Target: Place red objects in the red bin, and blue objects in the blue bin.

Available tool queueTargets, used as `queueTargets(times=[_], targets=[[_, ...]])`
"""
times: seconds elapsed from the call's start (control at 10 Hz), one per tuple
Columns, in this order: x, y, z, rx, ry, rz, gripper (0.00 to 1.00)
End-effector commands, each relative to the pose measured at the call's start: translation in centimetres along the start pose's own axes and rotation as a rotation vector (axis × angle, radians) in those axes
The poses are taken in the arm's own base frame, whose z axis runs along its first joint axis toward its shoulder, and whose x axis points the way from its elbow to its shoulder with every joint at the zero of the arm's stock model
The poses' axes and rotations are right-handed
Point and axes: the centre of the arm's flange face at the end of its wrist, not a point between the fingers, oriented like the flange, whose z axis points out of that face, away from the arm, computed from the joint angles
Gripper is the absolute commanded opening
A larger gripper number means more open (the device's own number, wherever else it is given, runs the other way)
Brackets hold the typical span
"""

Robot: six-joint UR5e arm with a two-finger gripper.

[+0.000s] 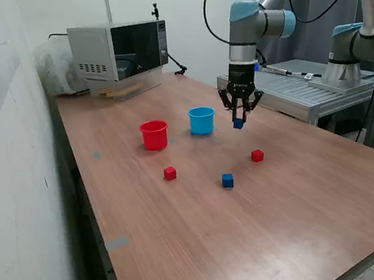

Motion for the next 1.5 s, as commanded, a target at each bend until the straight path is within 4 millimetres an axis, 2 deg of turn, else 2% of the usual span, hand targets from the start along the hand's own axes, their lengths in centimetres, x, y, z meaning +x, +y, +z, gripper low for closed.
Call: queueTargets(times=[0.0,0.2,0.3,0.4,0.8,1.1,1.2,1.4], targets=[[-1.8,0.2,-5.1,-0.042,-0.051,0.021,0.0],[-7.3,-2.3,-5.1,-0.033,-0.059,0.117,0.0],[-10.0,-3.7,-4.3,-0.023,-0.055,0.163,0.0],[-11.7,-4.6,-3.9,-0.014,-0.052,0.192,0.0],[-13.5,-5.8,-2.4,0.007,-0.032,0.225,0.0],[-15.3,-7.5,-2.4,0.006,-0.033,0.265,0.0],[-15.6,-7.8,-2.4,0.006,-0.034,0.273,1.0],[-15.4,-7.8,-2.5,0.007,-0.033,0.27,1.0]])
